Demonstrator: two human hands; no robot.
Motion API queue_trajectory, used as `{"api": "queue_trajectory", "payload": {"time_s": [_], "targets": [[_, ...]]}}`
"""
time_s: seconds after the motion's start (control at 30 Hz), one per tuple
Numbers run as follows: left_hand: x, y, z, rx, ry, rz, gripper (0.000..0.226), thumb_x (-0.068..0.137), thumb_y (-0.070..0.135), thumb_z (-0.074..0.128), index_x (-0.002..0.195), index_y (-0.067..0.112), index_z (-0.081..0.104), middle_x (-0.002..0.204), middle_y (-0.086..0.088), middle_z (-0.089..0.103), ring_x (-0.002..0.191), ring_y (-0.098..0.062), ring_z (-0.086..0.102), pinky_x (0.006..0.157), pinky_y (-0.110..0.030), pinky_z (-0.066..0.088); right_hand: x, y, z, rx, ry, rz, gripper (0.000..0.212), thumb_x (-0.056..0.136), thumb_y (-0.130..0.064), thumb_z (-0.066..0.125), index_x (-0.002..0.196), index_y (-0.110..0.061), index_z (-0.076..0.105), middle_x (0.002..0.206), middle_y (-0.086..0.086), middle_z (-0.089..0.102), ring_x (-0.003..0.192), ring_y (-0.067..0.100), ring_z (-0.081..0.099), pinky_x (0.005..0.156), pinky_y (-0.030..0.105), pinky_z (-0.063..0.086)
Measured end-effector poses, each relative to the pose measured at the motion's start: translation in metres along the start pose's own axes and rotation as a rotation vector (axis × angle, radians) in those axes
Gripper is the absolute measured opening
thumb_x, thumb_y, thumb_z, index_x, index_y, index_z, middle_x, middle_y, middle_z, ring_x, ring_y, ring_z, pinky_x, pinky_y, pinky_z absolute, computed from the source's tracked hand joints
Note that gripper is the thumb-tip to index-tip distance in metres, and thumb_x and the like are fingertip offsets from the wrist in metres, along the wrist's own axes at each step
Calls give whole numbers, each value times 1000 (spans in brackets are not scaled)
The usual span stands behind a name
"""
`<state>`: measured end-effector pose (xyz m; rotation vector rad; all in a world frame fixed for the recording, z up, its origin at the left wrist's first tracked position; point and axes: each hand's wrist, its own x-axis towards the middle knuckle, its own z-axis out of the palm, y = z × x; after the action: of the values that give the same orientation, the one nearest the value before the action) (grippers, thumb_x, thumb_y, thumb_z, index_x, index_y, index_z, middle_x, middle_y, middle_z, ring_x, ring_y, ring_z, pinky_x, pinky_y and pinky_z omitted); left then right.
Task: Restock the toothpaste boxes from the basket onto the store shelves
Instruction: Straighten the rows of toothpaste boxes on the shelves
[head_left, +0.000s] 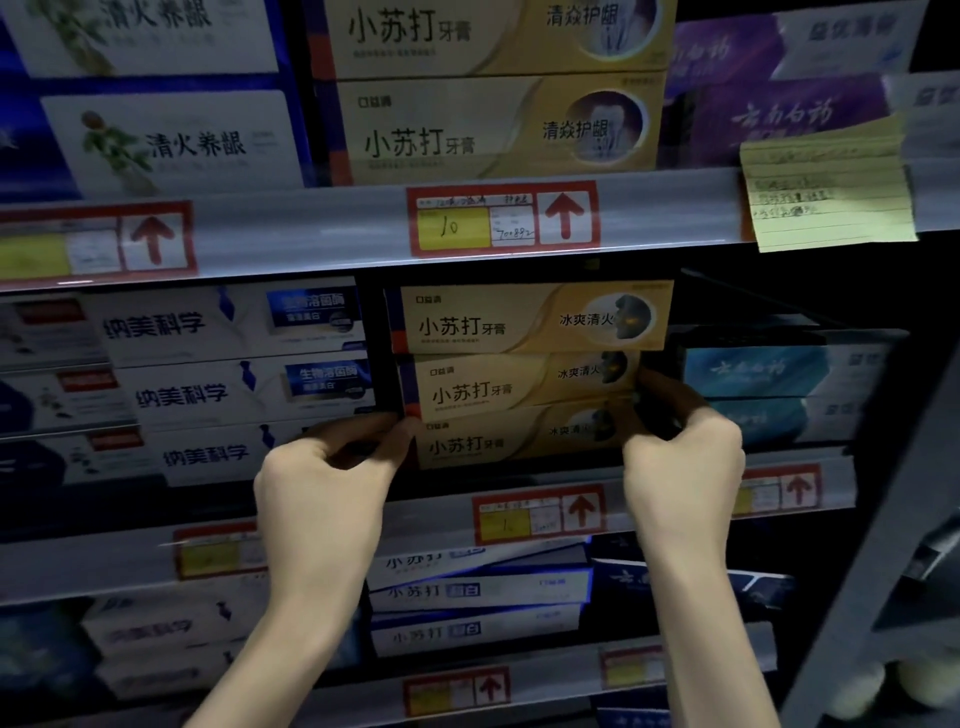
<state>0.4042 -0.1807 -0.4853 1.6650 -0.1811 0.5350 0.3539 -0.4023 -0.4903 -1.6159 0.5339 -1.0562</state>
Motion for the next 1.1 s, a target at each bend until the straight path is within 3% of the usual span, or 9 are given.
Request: {"api": "queue_trajectory", "payload": {"time_s": [0.1,0.23,0.37,0.53,0.7,0.83,1.1], "targets": [[1,-2,-1,-1,7,-19,19,82,34,86,101,29,84,89,22,78,86,8,71,81,-19,54,-1,1,1,51,13,-15,45,92,0,68,121,-34,72,93,-15,68,69,-6,64,62,12,51],[4,-1,0,-14,16,-58,16,83,33,85,99,30,84,87,21,78,82,10,69,74,-14,50,-1,4,2,162,21,7,38,94,-1,68,123,-26,75,96,-12,70,69,-20,61,54,2,44],[6,0,1,-9,18,-65,13,84,29,85,97,30,84,84,19,78,80,11,68,71,-11,47,-2,4,4,242,47,11,31,95,-8,72,121,-25,77,98,-10,74,69,-11,66,65,16,54],[8,-1,1,3,32,-59,11,85,27,85,96,30,83,81,20,77,77,7,69,69,-13,48,-3,7,5,297,80,18,29,93,-6,74,115,-24,79,91,-17,72,70,-14,65,58,3,48],[5,-3,3,20,55,-49,11,85,30,84,96,32,82,82,19,77,79,1,70,70,-16,49,-1,10,4,331,89,16,27,90,-11,80,111,-28,82,95,-11,78,80,-4,72,70,10,54],[5,-3,4,20,61,-58,11,85,31,85,95,32,83,81,18,77,77,2,70,68,-15,48,0,12,6,335,93,36,30,90,-4,75,110,-25,82,93,-13,79,80,-6,71,64,6,51],[10,-2,6,13,53,-86,9,84,25,86,92,27,83,82,14,77,80,-2,70,65,-16,47,0,12,6,348,105,52,28,89,-4,76,106,-26,83,88,-15,80,80,2,74,65,11,54]]}}
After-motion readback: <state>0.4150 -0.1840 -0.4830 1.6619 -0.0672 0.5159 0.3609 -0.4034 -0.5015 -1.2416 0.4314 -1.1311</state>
